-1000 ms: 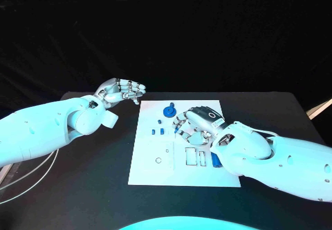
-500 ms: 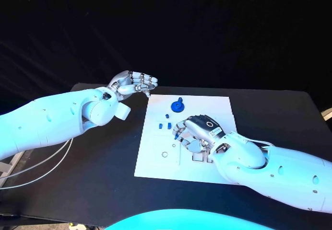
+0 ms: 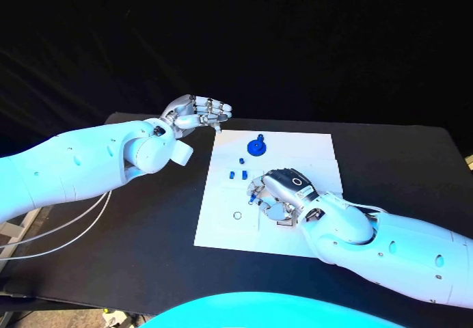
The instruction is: Assemble the parts on the task board
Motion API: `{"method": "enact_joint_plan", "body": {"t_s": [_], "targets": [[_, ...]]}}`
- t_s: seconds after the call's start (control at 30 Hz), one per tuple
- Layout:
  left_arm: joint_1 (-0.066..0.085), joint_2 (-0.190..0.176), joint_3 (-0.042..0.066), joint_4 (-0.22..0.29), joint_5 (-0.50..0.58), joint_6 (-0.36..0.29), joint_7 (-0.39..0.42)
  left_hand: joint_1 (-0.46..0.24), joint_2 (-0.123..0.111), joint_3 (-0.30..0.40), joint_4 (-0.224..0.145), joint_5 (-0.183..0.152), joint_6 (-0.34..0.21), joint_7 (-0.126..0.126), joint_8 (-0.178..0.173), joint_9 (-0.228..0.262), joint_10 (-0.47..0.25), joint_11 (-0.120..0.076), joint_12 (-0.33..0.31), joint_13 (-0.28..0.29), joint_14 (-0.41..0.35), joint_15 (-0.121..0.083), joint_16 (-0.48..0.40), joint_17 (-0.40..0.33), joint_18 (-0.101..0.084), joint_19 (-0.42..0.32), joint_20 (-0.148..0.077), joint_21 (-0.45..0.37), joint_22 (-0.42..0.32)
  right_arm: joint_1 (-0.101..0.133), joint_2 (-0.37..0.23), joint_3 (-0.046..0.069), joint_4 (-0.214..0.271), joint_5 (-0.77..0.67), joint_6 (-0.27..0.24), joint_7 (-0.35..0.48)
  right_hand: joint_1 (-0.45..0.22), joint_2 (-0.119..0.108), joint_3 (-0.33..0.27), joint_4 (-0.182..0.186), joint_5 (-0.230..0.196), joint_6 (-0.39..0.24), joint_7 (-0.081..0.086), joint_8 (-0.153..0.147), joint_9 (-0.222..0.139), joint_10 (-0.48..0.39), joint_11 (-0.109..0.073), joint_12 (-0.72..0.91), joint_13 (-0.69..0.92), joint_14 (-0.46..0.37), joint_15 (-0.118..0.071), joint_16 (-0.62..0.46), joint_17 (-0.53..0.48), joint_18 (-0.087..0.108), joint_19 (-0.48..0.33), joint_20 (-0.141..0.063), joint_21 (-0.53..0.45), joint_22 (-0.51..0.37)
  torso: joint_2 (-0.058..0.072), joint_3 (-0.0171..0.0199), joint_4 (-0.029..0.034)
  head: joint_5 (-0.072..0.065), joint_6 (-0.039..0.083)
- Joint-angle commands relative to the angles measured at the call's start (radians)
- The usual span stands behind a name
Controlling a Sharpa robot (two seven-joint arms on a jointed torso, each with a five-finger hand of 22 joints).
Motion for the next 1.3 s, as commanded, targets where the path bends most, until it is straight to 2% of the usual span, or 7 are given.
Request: {"method": "enact_joint_plan", "body": {"t_s": [0.03, 0.33, 0.7, 1.07, 1.3], "targets": [[0.001, 0.001, 0.001, 0.003, 0.002, 0.005, 0.0, -0.019, 0.011, -0.031, 0.007, 0.001, -0.014, 0.006, 0.015, -0.01, -0.015, 0.0, 0.015, 0.003, -0.01, 0.003, -0.017, -0.011, -0.01, -0.007, 0.002, -0.019, -0.007, -0.002, 0.002, 0.0, -0.001, -0.006, 0.002, -0.003, -0.008, 0.041, 0.047, -0.018, 0.027, 0.011, 0.006, 0.024, 0.019, 0.076, -0.019, 0.018, 0.029, 0.058, 0.0, 0.002, -0.003, -0.02, 0.019, -0.001, 0.014, 0.076, -0.001, -0.0006, 0.0006, 0.001, -0.003], [0.001, 0.001, 0.001, 0.003, 0.002, 0.011, -0.002, -0.019, 0.011, -0.032, 0.007, 0.001, -0.015, 0.006, 0.015, -0.01, -0.016, 0.001, 0.015, 0.003, -0.01, 0.003, -0.018, -0.011, -0.01, -0.007, 0.002, -0.02, -0.008, -0.005, 0.007, 0.0, -0.004, -0.007, 0.013, -0.004, -0.01, 0.042, 0.047, -0.02, 0.028, 0.01, 0.007, 0.023, 0.019, 0.076, -0.018, 0.016, 0.029, 0.058, 0.0, 0.003, -0.002, -0.02, 0.018, -0.001, 0.014, 0.077, -0.001, -0.0007, -0.0007, 0.002, -0.005], [0.001, -0.001, 0.001, 0.005, 0.001, 0.019, -0.006, -0.019, 0.011, -0.032, 0.007, 0.001, -0.015, 0.006, 0.015, -0.01, -0.016, 0.001, 0.015, 0.003, -0.01, 0.003, -0.018, -0.011, -0.01, -0.007, 0.002, -0.02, -0.008, -0.006, 0.012, 0.0, -0.013, -0.01, 0.022, -0.011, -0.011, 0.042, 0.048, -0.021, 0.028, 0.01, 0.008, 0.022, 0.019, 0.075, -0.018, 0.015, 0.029, 0.058, 0.001, 0.004, -0.002, -0.02, 0.018, -0.001, 0.014, 0.077, 0.0, -0.0009, 0.0013, 0.002, -0.006], [0.001, -0.002, 0.001, 0.007, -0.001, 0.024, -0.007, -0.02, 0.011, -0.032, 0.007, 0.001, -0.015, 0.006, 0.015, -0.01, -0.017, 0.001, 0.015, 0.003, -0.011, 0.004, -0.019, -0.012, -0.01, -0.007, 0.002, -0.022, -0.009, -0.007, 0.023, -0.002, -0.024, -0.02, 0.046, -0.021, -0.012, 0.042, 0.048, -0.021, 0.029, 0.009, 0.008, 0.022, 0.019, 0.075, -0.017, 0.014, 0.029, 0.058, 0.001, 0.003, -0.003, -0.02, 0.018, -0.001, 0.013, 0.077, -0.001, -0.0007, -0.0005, 0.003, -0.008], [0.001, -0.003, 0.001, 0.006, -0.002, 0.025, -0.009, -0.02, 0.011, -0.032, 0.007, 0.001, -0.015, 0.006, 0.015, -0.01, -0.017, 0.001, 0.015, 0.003, -0.011, 0.004, -0.019, -0.012, -0.01, -0.007, 0.002, -0.022, -0.009, -0.008, 0.026, -0.004, -0.024, -0.021, 0.059, -0.018, -0.014, 0.042, 0.048, -0.022, 0.029, 0.008, 0.009, 0.021, 0.02, 0.074, -0.017, 0.013, 0.029, 0.058, 0.001, 0.004, -0.003, -0.02, 0.018, -0.001, 0.013, 0.078, -0.001, -0.0006, 0.0001, 0.003, -0.013]]}}
